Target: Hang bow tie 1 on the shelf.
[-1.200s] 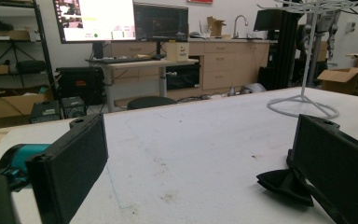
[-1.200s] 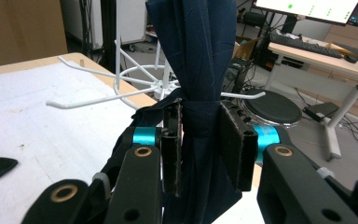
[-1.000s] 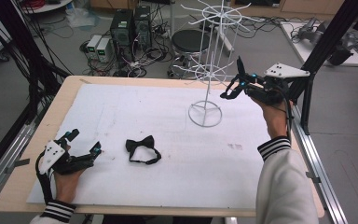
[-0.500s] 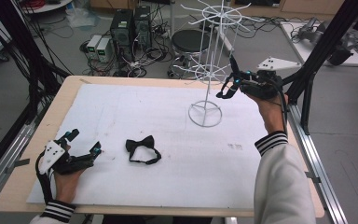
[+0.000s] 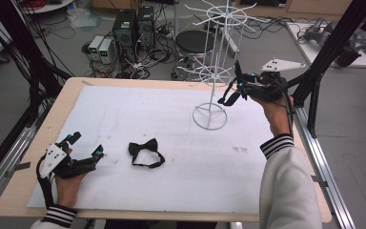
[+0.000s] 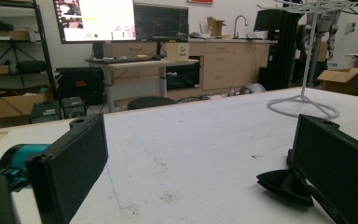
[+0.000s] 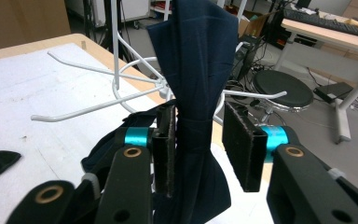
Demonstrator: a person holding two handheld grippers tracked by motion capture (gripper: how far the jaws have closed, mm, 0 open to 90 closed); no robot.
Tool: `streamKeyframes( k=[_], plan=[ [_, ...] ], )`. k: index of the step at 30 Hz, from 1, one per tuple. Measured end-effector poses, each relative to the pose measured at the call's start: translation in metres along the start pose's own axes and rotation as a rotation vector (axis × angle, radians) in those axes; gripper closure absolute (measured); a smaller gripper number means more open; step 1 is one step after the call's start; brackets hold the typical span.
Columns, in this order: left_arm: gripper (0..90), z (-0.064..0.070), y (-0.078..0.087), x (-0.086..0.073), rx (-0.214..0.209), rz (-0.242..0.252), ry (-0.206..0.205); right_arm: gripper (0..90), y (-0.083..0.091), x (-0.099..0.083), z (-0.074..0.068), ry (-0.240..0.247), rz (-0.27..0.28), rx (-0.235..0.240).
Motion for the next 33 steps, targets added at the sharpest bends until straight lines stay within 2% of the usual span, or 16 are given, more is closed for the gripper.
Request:
streamKeyframes(
  k=[3,8,11,13,18,21,22,24,30,31,32,33],
  plan=[
    [4.2,-0.0001,0.0,0.0,0.0,0.0,-0.001,62.6,-0.0006,0.0,0.0004,0.011,0.0,-0.004],
    [4.2,-0.0002,0.0,0.0,0.0,-0.001,-0.001,56.1,-0.0007,-0.0011,0.0004,0.0,-0.008,-0.007],
    [4.2,-0.0001,0.0,0.0,0.0,-0.001,-0.001,48.1,-0.0014,-0.0016,0.0005,0.008,-0.009,-0.016],
    [4.2,-0.0002,0.0001,0.0,-0.001,-0.001,-0.001,45.8,-0.0012,-0.0018,-0.0001,0.009,-0.014,-0.02],
    [4.2,-0.0001,0.0002,0.0,-0.001,-0.002,-0.002,30.4,-0.0019,-0.0009,0.0007,0.014,0.003,-0.052],
    [4.2,0.0,0.0002,0.0,-0.001,-0.002,-0.002,18.4,-0.0013,0.0001,0.001,-0.006,0.02,-0.07],
    [4.2,0.0,0.0002,0.0,-0.001,-0.002,-0.002,16.8,-0.0007,0.0,0.0008,-0.015,0.021,-0.075],
    [4.2,0.0001,0.0002,0.0,-0.001,-0.002,0.0,10.9,0.0001,0.0004,0.0001,-0.022,0.028,-0.075],
    [4.2,0.0002,0.0002,0.0,0.0,0.0,0.0,10.4,0.0033,-0.0013,-0.0042,-0.023,0.057,-0.039],
    [4.2,0.0,0.0002,0.0,0.0,0.001,-0.003,8.0,0.0035,-0.0018,-0.0049,-0.027,0.06,-0.036],
    [4.2,0.0002,0.0002,0.0,0.0,0.0,0.0,1.7,0.0036,-0.0025,-0.0053,-0.028,0.052,-0.036],
    [4.2,0.0002,0.0002,0.0,0.0,0.0,0.0,0.7,0.0033,-0.0026,-0.0057,-0.033,0.054,-0.037]
  ],
)
Point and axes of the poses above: each handheld gripper's, and its own axes: y roughly backward along the jaws, x roughly out of its top, z roughly to its right, the point moved 5 cm from there along -y, roughly forward along the jaws, and after that the axes turned 13 degrees about -y, right-handed, at the moved point
